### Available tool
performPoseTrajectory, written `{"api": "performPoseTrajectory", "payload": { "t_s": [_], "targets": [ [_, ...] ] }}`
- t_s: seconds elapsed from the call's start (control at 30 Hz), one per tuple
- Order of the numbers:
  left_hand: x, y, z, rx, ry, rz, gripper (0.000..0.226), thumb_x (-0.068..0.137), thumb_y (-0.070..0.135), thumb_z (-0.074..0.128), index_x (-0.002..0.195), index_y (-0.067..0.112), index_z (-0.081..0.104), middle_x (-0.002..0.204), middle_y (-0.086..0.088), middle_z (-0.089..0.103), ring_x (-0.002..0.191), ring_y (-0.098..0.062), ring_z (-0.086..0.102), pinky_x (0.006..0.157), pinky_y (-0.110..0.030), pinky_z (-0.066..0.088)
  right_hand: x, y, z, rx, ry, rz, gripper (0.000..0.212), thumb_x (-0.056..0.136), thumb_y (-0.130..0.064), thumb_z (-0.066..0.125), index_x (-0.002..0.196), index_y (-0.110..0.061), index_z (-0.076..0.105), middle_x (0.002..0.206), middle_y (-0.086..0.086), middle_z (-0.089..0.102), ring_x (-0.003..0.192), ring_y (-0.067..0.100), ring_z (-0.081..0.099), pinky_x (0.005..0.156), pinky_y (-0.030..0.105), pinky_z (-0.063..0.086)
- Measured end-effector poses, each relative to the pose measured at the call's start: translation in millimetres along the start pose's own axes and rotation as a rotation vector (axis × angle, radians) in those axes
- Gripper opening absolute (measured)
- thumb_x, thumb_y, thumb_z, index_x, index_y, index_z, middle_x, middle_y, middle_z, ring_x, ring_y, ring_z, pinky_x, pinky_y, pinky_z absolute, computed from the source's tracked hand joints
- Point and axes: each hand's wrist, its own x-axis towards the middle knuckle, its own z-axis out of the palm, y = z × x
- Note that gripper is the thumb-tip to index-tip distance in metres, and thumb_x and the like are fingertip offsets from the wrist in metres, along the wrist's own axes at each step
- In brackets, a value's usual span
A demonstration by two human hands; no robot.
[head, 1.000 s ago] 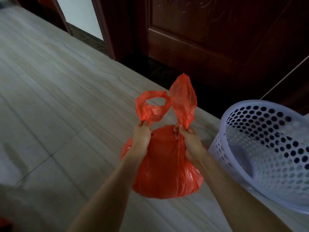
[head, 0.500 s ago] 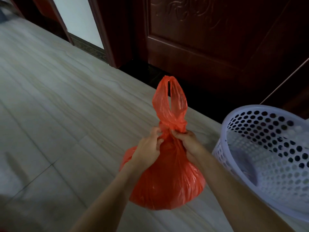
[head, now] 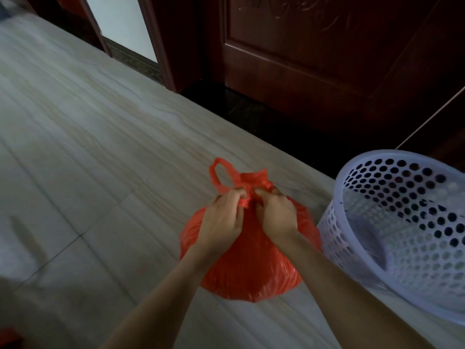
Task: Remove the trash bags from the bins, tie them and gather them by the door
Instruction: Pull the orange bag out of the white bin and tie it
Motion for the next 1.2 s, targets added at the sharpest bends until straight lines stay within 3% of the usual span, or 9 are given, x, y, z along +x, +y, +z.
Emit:
{"api": "performPoseTrajectory", "payload": {
  "t_s": [0.17, 0.23, 0.3, 0.47, 0.63, 0.77, 0.97, 1.07, 1.2],
  "targets": [
    [6, -2, -3, -0.254, 0.01, -0.229, 0.027, 0.074, 0.019, 0.034, 0.1, 0.019, 0.04, 0.1, -0.019, 0.054, 0.09, -0.016, 0.048, 0.081, -0.028, 0.038, 0, 0, -4, 0.103, -0.133, -0.128, 0.035, 0.082, -0.018, 0.04, 0.105, -0.01, 0.065, 0.112, 0.022, 0.062, 0.104, 0.033, 0.058, 0.086, 0.034, 0.044],
    [8, -1, -6, -0.261, -0.004, -0.266, 0.031, 0.073, 0.014, 0.035, 0.103, 0.011, 0.045, 0.104, -0.018, 0.054, 0.092, -0.016, 0.05, 0.082, -0.03, 0.04, 3, 0, -5, 0.26, -0.179, -0.127, 0.023, 0.081, -0.005, 0.041, 0.07, -0.008, 0.061, 0.079, 0.015, 0.064, 0.076, 0.017, 0.06, 0.071, 0.031, 0.039],
    [9, 0, -9, -0.218, -0.053, -0.288, 0.034, 0.073, 0.005, 0.043, 0.107, 0.004, 0.049, 0.111, -0.014, 0.053, 0.097, -0.02, 0.056, 0.083, -0.036, 0.045, 7, 1, -11, 0.402, -0.311, -0.039, 0.037, 0.081, 0.009, 0.041, 0.056, -0.019, 0.048, 0.06, -0.002, 0.052, 0.051, 0.001, 0.051, 0.061, 0.026, 0.035],
    [19, 0, -16, -0.127, -0.302, -0.236, 0.053, 0.078, 0.011, 0.062, 0.127, 0.017, 0.042, 0.126, -0.005, 0.044, 0.107, -0.026, 0.057, 0.087, -0.034, 0.044, 5, 17, -19, 0.958, -0.602, 0.204, 0.042, 0.079, 0.016, 0.034, 0.075, -0.012, 0.064, 0.057, -0.003, 0.066, 0.052, 0.003, 0.061, 0.057, 0.015, 0.05],
    [22, -10, -24, -0.249, -0.417, -0.205, 0.07, 0.068, 0.021, 0.075, 0.127, 0.029, 0.04, 0.112, 0.007, 0.034, 0.096, -0.015, 0.054, 0.091, -0.031, 0.045, 4, 19, -14, 1.169, -0.54, 0.289, 0.042, 0.08, 0.017, 0.032, 0.081, -0.01, 0.064, 0.053, -0.003, 0.068, 0.05, 0.006, 0.064, 0.053, 0.016, 0.053],
    [17, -12, -22, -0.397, -0.467, -0.211, 0.066, 0.059, 0.053, 0.062, 0.116, 0.056, 0.029, 0.118, 0.005, 0.036, 0.102, 0.008, 0.045, 0.091, -0.002, 0.033, 4, 17, -8, 1.161, -0.45, 0.295, 0.043, 0.082, 0.015, 0.033, 0.079, -0.013, 0.065, 0.052, -0.005, 0.068, 0.049, 0.003, 0.063, 0.051, 0.015, 0.051],
    [9, -2, -17, -0.652, -0.397, -0.302, 0.023, 0.084, 0.025, 0.053, 0.107, 0.029, 0.06, 0.133, -0.008, 0.044, 0.129, -0.008, 0.04, 0.1, 0.0, 0.028, 6, 13, -8, 1.218, -0.432, 0.297, 0.034, 0.086, 0.01, 0.038, 0.077, -0.01, 0.064, 0.058, 0.001, 0.066, 0.054, 0.008, 0.062, 0.056, 0.017, 0.049],
    [5, 3, -15, -1.005, -0.295, -0.6, 0.021, 0.09, 0.013, 0.048, 0.101, 0.01, 0.066, 0.126, -0.013, 0.058, 0.112, -0.016, 0.059, 0.09, -0.016, 0.047, 4, 14, -7, 1.234, -0.452, 0.257, 0.031, 0.084, 0.01, 0.042, 0.078, -0.009, 0.065, 0.058, -0.004, 0.07, 0.061, 0.008, 0.064, 0.06, 0.015, 0.051],
    [13, -2, -9, -1.139, -0.195, -0.938, 0.018, 0.091, 0.007, 0.045, 0.087, 0.007, 0.063, 0.067, 0.0, 0.073, 0.058, -0.005, 0.068, 0.056, -0.014, 0.052, 1, 18, -9, 1.421, -0.481, 0.285, 0.019, 0.082, -0.002, 0.049, 0.089, -0.005, 0.066, 0.072, 0.001, 0.071, 0.072, 0.012, 0.066, 0.07, 0.018, 0.054]
  ]
}}
